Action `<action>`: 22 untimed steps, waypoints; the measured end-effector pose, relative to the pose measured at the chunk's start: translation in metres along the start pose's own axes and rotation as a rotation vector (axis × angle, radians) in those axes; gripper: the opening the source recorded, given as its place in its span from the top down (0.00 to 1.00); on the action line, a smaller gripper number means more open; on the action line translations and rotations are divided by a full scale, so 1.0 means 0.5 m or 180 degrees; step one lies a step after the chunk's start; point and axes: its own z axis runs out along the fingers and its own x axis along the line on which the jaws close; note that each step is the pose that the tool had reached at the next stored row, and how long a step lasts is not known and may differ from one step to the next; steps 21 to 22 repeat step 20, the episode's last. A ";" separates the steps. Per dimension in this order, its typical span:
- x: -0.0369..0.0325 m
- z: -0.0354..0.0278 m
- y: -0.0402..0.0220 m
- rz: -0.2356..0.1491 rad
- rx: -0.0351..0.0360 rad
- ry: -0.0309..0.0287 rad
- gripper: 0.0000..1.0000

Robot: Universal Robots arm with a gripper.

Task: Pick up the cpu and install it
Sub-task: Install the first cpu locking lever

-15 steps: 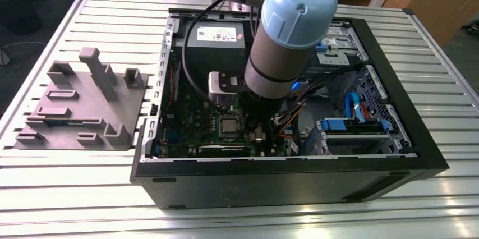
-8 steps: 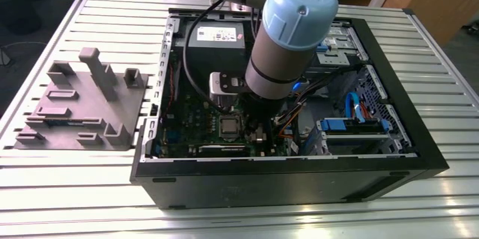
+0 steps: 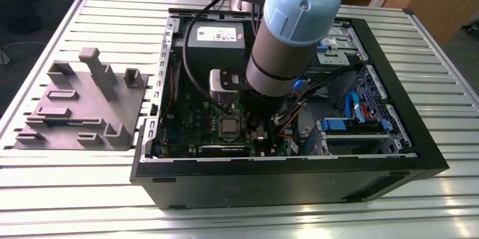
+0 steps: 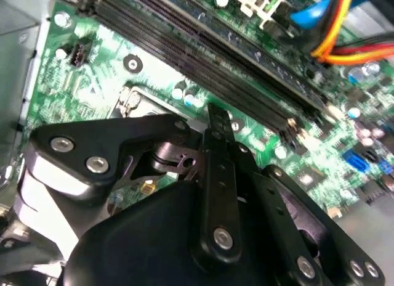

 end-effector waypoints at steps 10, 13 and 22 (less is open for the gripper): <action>-0.003 -0.063 0.006 0.0000 0.0000 -0.0004 0.90; -0.003 -0.063 0.006 0.0000 0.0000 -0.0005 0.90; -0.003 -0.065 0.006 0.0000 0.0000 -0.0004 0.90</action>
